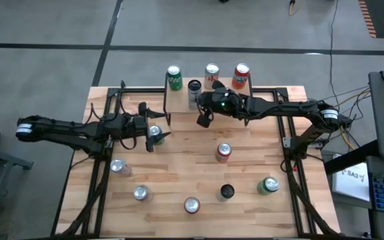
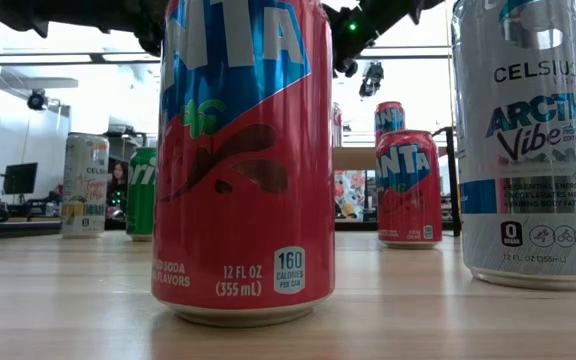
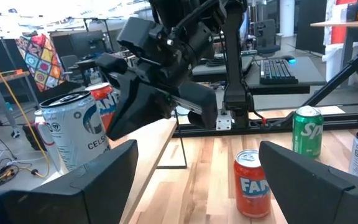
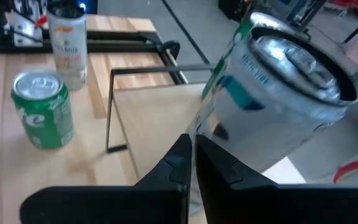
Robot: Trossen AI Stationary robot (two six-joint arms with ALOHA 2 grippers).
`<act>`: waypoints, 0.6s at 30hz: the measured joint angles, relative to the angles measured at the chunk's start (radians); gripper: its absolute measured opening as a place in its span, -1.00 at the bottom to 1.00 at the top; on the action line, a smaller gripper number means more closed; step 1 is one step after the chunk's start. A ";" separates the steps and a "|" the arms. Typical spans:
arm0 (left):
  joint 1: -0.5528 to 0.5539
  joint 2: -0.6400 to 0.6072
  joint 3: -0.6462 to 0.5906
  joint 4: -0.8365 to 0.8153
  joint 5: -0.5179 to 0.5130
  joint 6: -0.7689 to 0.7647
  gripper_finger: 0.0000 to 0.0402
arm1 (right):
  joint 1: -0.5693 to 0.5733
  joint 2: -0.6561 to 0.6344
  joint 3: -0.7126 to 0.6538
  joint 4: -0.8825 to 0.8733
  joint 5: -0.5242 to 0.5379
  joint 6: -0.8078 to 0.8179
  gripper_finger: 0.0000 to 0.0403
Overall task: Place canned beverage on shelf
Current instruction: Put the top white blue soda can on the shelf
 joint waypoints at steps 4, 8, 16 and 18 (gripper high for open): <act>0.000 0.001 0.000 0.001 0.000 0.000 0.60 | -0.013 0.000 0.000 0.027 -0.001 -0.008 -0.94; 0.000 0.001 0.000 0.001 0.000 0.000 0.60 | -0.026 0.000 0.000 0.041 0.000 -0.011 -0.94; 0.000 0.003 0.000 0.003 0.000 0.000 0.60 | -0.044 0.000 0.000 0.053 0.000 -0.035 -0.94; 0.000 0.003 0.000 0.003 0.000 0.000 0.60 | -0.046 0.000 0.000 0.055 0.000 -0.047 -0.94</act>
